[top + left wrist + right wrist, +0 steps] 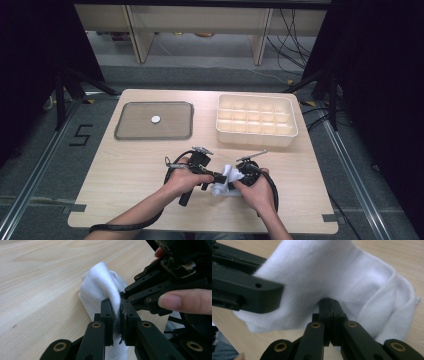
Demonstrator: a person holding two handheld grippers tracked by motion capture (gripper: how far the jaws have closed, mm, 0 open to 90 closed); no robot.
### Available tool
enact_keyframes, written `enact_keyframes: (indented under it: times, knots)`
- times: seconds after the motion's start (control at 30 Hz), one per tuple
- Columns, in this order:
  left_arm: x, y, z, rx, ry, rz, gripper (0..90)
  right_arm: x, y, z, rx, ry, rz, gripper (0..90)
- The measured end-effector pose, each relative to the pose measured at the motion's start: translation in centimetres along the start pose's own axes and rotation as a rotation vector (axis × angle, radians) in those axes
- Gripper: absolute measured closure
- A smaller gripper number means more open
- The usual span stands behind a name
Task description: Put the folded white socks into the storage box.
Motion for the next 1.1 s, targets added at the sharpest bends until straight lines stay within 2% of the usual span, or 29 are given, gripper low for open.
enact_keyframes:
  times: [0.03,0.1,0.13,0.17,0.2,0.23,0.27,0.33,0.37,0.4,0.43,0.47,0.5,0.53,0.57,0.6,0.63,0.67,0.7,0.73,0.77,0.8,0.87,0.9,0.93,0.97,1.0,1.07,1.1]
  knots:
    - [0.0,0.0,0.0,0.008,-0.010,0.000,82.0,0.0,0.0,-0.1,0.004,0.003,0.004,90.0]
    - [0.0,0.0,0.1,-0.011,-0.026,-0.010,82.0,0.0,-0.1,-0.3,-0.002,0.003,0.003,90.0]
    - [0.0,0.1,-0.2,0.000,0.001,-0.001,82.0,0.0,0.0,-0.3,-0.001,0.003,0.007,90.0]
    - [0.0,0.1,-0.2,-0.002,0.001,-0.001,82.0,-0.1,0.0,-0.4,-0.012,0.010,0.025,90.0]
    - [0.0,0.1,-0.1,-0.002,-0.023,-0.007,82.0,-0.1,-0.2,-0.5,-0.013,0.012,0.005,90.0]
    - [-0.1,0.1,-0.1,-0.021,-0.031,-0.011,82.0,-0.2,-0.3,-0.6,-0.015,0.012,0.005,89.3]
    - [-0.1,0.1,-0.1,-0.012,-0.026,-0.014,82.0,-0.1,-0.5,-0.4,-0.026,0.005,-0.022,85.9]
    - [-0.2,-0.1,-0.1,-0.018,-0.003,-0.004,82.1,-0.3,-0.4,0.5,-0.021,0.035,0.013,84.6]
    - [-0.2,-0.2,0.0,-0.020,-0.016,-0.007,82.0,-0.4,-0.5,1.3,-0.023,0.052,0.020,84.6]
    - [-0.2,-0.2,0.0,-0.020,-0.016,-0.007,82.1,-0.4,-0.5,1.3,-0.023,0.052,0.020,84.6]
    - [-0.3,-0.2,-0.1,-0.019,0.004,-0.001,82.1,-0.5,-0.9,2.3,-0.021,0.067,-0.026,84.7]
    - [-0.3,-0.2,0.0,-0.021,-0.001,-0.005,82.0,-1.0,-0.1,4.5,0.033,0.142,0.029,86.5]
    - [-0.3,-0.2,0.0,-0.018,-0.001,-0.008,82.0,-1.1,0.0,5.2,0.043,0.150,0.013,87.3]
    - [-0.2,-0.1,0.1,-0.028,-0.025,-0.010,82.0,-1.1,0.8,5.8,0.110,0.164,0.027,88.2]
    - [-0.2,-0.1,0.1,-0.028,-0.025,-0.010,82.1,-1.1,0.8,5.8,0.110,0.164,0.027,88.2]
    - [-0.2,0.0,-0.2,-0.013,0.009,-0.003,82.0,-0.8,2.5,6.3,0.146,0.153,0.009,89.6]
    - [-0.2,0.0,-0.2,-0.013,0.009,-0.003,82.0,-0.5,2.8,6.3,0.168,0.134,-0.027,89.8]
    - [-0.2,0.0,0.0,-0.025,-0.029,-0.013,82.0,-0.1,3.3,6.1,0.183,0.112,-0.039,89.9]
    - [-0.2,0.0,0.0,-0.025,-0.029,-0.013,82.0,-0.1,3.3,6.1,0.183,0.112,-0.039,89.9]
    - [-0.2,0.0,0.0,-0.024,-0.029,-0.013,82.0,0.2,3.6,5.7,0.186,0.095,-0.069,90.0]
    - [-0.1,0.0,-0.1,-0.022,-0.027,-0.013,82.0,0.5,3.7,5.2,0.165,0.101,-0.081,90.0]
    - [-0.2,0.0,-0.1,-0.020,-0.028,-0.016,82.0,0.9,4.0,4.9,0.155,0.075,-0.083,89.9]
    - [-0.3,0.0,-0.2,-0.019,-0.005,-0.004,81.9,1.1,3.9,4.2,0.148,0.064,-0.138,89.7]
    - [-0.3,0.0,-0.2,-0.019,-0.005,-0.004,81.9,1.1,3.9,4.2,0.148,0.064,-0.138,89.7]
    - [-0.3,-0.1,0.0,-0.030,-0.029,-0.012,81.9,1.1,4.2,4.1,0.153,0.057,-0.107,89.6]
    - [-0.4,-0.2,-0.1,-0.020,-0.024,-0.009,81.8,1.1,4.1,3.8,0.155,0.056,-0.090,89.6]
    - [-0.4,-0.2,-0.1,-0.021,-0.023,-0.008,81.8,1.1,3.9,3.5,0.162,0.051,-0.085,89.5]
    - [-0.4,-0.1,-0.1,-0.034,-0.036,-0.009,81.7,1.0,3.5,3.4,0.140,0.052,-0.104,89.4]
    - [-0.4,-0.1,-0.2,-0.029,-0.029,-0.007,81.6,1.0,3.5,3.2,0.148,0.043,-0.076,88.6]
Point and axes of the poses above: each handheld gripper's, and its own axes: z roughly backward along the jaws, x roughly out of its underside, y roughly to its right, the point moved 3 cm from there along -z, roughly forward along the jaws, and after that the axes turned 5 degrees about -x, right-handed, at the moved point
